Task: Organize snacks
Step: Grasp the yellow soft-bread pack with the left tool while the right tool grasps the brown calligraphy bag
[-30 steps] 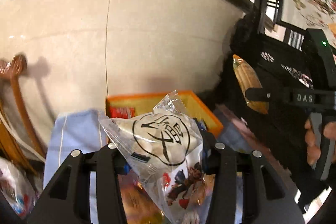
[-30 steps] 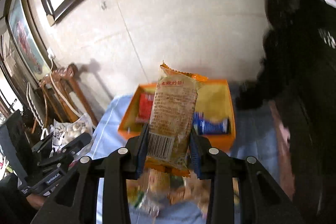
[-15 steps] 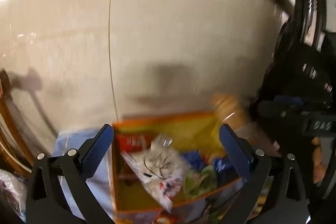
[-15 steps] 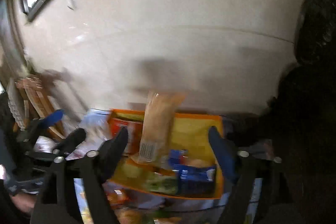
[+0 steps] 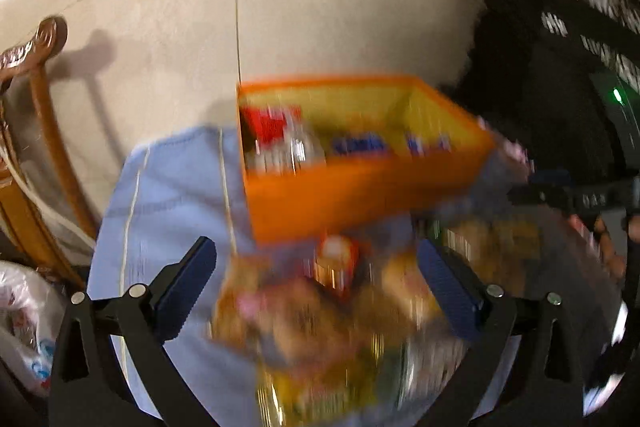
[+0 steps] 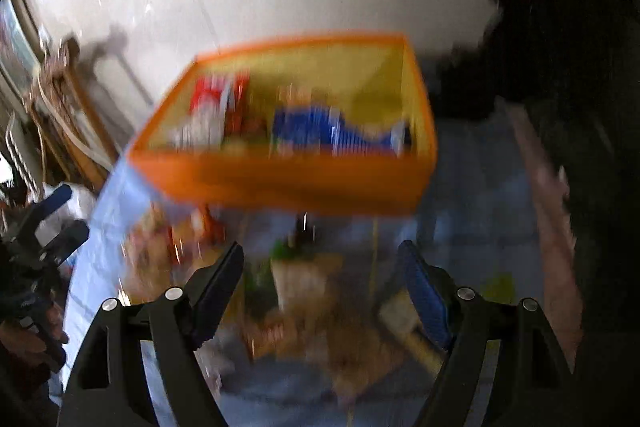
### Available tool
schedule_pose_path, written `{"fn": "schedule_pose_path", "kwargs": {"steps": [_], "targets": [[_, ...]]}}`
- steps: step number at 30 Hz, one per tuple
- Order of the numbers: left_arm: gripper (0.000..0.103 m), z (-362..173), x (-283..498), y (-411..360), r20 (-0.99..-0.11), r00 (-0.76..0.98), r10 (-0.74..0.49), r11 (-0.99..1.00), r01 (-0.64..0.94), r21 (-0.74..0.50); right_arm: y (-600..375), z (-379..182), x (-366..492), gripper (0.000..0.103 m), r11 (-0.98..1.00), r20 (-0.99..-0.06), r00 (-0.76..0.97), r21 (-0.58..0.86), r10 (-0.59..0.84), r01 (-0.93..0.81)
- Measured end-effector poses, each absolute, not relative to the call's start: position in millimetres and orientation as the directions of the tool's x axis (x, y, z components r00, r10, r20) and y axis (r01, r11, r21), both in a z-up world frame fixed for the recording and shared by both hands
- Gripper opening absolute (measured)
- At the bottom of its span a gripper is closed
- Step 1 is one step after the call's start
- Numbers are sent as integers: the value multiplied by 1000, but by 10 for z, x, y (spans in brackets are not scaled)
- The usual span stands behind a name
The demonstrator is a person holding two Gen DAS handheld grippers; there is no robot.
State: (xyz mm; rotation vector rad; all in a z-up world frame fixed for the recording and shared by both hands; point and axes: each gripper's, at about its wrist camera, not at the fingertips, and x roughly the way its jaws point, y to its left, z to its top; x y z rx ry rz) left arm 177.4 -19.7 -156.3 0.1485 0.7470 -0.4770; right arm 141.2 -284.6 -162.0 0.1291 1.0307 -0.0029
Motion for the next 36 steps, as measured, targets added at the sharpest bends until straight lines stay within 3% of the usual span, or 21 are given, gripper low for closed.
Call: {"fn": "schedule_pose_path", "kwargs": {"steps": [10, 16, 21, 23, 25, 27, 36], "targets": [[99, -2513, 1440, -153, -789, 572, -223, 928, 373, 8, -2622, -2101, 1370, 80, 999, -900, 435, 2, -18, 45], [99, -2708, 1506, -221, -810, 553, -196, 931, 364, 23, -2592, -2246, 1534, 80, 998, -905, 422, -42, -57, 46], [99, -2809, 1495, -141, -812, 546, -206, 953, 302, -39, -2572, -2575, 1635, 85, 991, -922, 362, -127, -135, 46], [96, -2843, 1497, -146, -833, 528, -165, 960, 280, -13, -2620, -2570, 1581, 62, 997, -921, 383, -51, -72, 65], [79, -2833, 1455, -172, -836, 523, -165, 955, 296, -3, -2657, -2568, 1554, 58, 997, -923, 383, -10, -37, 73], [73, -2803, 1408, -227, -835, 527, -159, 950, 313, 16, -2682, -2552, 1541, 55, 997, -924, 381, 10, -19, 74], [71, -2721, 1362, -193, -850, 506, -146, 958, 287, 7, -2741, -2397, 1398, 54, 994, -908, 419, 54, 11, 91]]}}
